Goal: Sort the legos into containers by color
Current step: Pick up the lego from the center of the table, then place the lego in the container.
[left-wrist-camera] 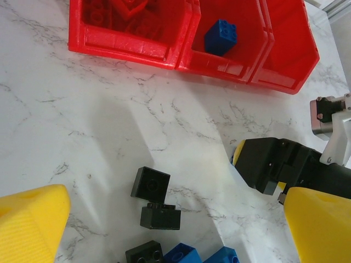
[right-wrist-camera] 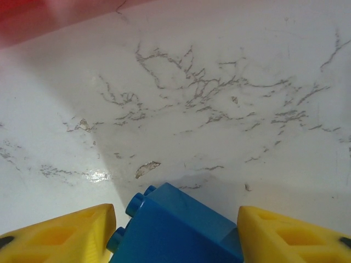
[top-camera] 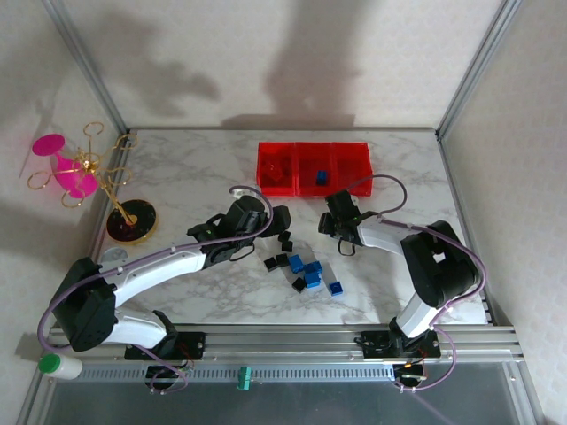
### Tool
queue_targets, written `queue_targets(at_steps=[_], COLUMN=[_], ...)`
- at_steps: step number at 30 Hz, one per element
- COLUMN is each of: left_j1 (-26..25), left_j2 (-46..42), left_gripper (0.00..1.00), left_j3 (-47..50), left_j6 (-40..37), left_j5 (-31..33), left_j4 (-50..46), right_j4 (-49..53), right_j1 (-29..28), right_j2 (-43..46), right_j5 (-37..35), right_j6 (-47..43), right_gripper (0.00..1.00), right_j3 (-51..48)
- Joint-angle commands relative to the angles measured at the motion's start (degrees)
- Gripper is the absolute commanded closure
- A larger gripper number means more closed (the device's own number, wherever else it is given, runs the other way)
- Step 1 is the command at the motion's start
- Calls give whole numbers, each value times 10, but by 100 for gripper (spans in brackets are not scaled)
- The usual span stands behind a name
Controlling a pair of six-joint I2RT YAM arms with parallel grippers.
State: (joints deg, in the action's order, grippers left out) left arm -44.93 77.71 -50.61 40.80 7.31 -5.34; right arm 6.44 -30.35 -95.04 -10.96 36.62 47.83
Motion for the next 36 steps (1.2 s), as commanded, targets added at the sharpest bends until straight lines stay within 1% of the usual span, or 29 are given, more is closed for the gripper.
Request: queue_targets(at_steps=[1, 7, 13, 17, 23, 34, 36], left_j1=[-4, -4, 0, 15, 44, 99, 105], left_j2=[2, -4, -11, -11, -8, 21, 25], left_gripper=[1, 0, 0, 0, 0, 0, 0], left_j3=[-5, -7, -21, -38, -61, -92, -95], left_j6=[7, 5, -4, -15, -30, -38, -38], left_j5=[20, 21, 32, 36, 30, 17, 13], left_j4=[1, 0, -9, -15, -13, -1, -1], right_j4=[-1, 4, 20, 23, 20, 0, -2], right_j1=[-5, -6, -5, -5, -1, 10, 16], right_j2=[6, 20, 30, 18, -36, -192, -212], right_j5=[-22, -23, -26, -31, -45, -48, -45], right_j6=[-9, -17, -35, -54, -82, -139, -141], right_gripper=[46, 53, 54, 54, 53, 52, 50], right_j3=[8, 14, 51, 98, 191, 369, 389])
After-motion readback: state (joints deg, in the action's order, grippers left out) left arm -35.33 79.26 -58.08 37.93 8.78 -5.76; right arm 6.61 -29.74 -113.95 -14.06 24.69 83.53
